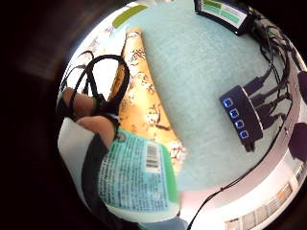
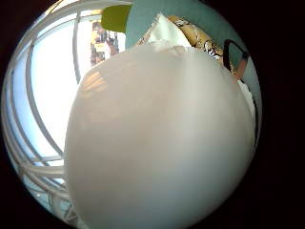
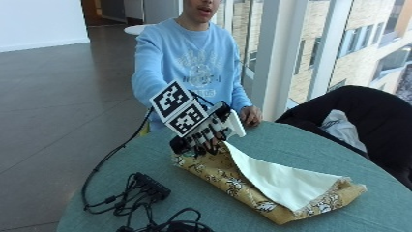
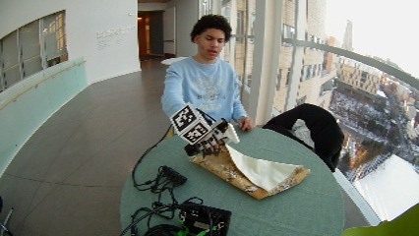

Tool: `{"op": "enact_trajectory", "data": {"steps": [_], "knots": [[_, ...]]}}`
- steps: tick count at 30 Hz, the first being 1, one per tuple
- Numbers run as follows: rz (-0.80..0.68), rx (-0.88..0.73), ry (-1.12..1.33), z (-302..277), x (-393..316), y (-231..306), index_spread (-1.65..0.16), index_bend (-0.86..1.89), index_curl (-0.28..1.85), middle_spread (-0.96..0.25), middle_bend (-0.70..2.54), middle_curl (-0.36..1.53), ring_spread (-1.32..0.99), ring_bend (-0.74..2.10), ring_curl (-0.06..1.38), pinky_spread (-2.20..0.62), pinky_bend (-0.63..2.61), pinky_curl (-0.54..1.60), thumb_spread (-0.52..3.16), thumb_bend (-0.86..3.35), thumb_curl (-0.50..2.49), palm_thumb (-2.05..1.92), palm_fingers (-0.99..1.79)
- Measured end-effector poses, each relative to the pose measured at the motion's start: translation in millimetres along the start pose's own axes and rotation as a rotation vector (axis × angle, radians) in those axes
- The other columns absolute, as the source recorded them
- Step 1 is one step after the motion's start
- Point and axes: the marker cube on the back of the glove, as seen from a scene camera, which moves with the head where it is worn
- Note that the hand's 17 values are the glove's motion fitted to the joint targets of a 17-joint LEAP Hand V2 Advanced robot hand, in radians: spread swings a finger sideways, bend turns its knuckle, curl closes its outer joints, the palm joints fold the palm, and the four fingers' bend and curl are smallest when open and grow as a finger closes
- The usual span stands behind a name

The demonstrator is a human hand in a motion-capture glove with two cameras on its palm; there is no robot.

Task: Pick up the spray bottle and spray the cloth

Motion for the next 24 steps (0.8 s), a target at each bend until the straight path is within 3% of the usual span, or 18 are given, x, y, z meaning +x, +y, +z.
{"op": "enact_trajectory", "data": {"steps": [9,17,24], "knots": [[-0.093,0.110,-0.036,-2,-28,5,-0.20,0.19,0.61,-0.08,0.35,0.48,-0.05,0.48,0.40,0.02,0.25,0.37,0.63,-0.03,0.72,0.92,1.24],[-0.387,0.324,-0.264,9,-104,17,-0.20,0.19,0.61,-0.08,0.36,0.48,-0.05,0.48,0.40,0.01,0.26,0.37,0.63,-0.03,0.72,0.92,1.24],[-0.622,0.314,-0.498,74,-176,15,-0.20,0.20,0.62,-0.09,0.35,0.48,-0.06,0.48,0.40,0.01,0.25,0.37,0.63,-0.03,0.72,0.91,1.22]]}}
